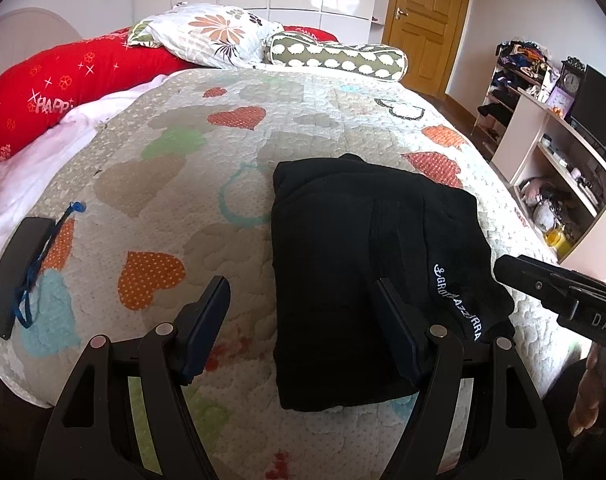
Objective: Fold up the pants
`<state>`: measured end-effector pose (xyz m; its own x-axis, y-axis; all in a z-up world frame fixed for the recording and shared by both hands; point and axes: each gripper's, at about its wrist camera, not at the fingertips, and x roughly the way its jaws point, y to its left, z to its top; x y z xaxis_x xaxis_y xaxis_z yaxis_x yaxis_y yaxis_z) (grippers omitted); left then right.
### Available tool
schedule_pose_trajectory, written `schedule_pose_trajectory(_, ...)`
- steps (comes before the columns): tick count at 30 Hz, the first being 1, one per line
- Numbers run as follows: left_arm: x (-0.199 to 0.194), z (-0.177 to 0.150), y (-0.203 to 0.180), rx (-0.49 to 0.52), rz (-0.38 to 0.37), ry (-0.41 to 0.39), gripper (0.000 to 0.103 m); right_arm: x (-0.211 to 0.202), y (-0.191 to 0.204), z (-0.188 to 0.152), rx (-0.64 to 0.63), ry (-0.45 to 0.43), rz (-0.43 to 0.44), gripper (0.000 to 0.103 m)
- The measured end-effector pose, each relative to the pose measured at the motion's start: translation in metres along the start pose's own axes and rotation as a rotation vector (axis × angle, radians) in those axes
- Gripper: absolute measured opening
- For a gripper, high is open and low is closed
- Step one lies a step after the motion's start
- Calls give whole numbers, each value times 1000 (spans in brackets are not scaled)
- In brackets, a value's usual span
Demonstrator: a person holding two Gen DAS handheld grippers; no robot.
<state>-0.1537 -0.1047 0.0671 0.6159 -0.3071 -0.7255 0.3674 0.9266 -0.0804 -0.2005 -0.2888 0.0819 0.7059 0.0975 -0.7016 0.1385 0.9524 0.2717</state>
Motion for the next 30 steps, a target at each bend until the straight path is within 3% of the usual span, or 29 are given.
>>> schedule_pose_trajectory(4,1,0,3,-10,-18,5,74,6,-2,1,9,17,7,52)
schedule_pose_trajectory(7,2,2,8,-26,-49,7,74,15,-6,2,23,33,22,67)
schedule_pose_trajectory(19,13,7,17,-39,-110,40,74,39,-25,9,79,70,32,69)
schedule_pose_trajectory(26,29,14,40,-101,-274,138,76,45,-29,11,74,68,46,74)
schedule_pose_trajectory(30,42,13,44,-142,-314,169,83,52,-32,11,97,59,84,79)
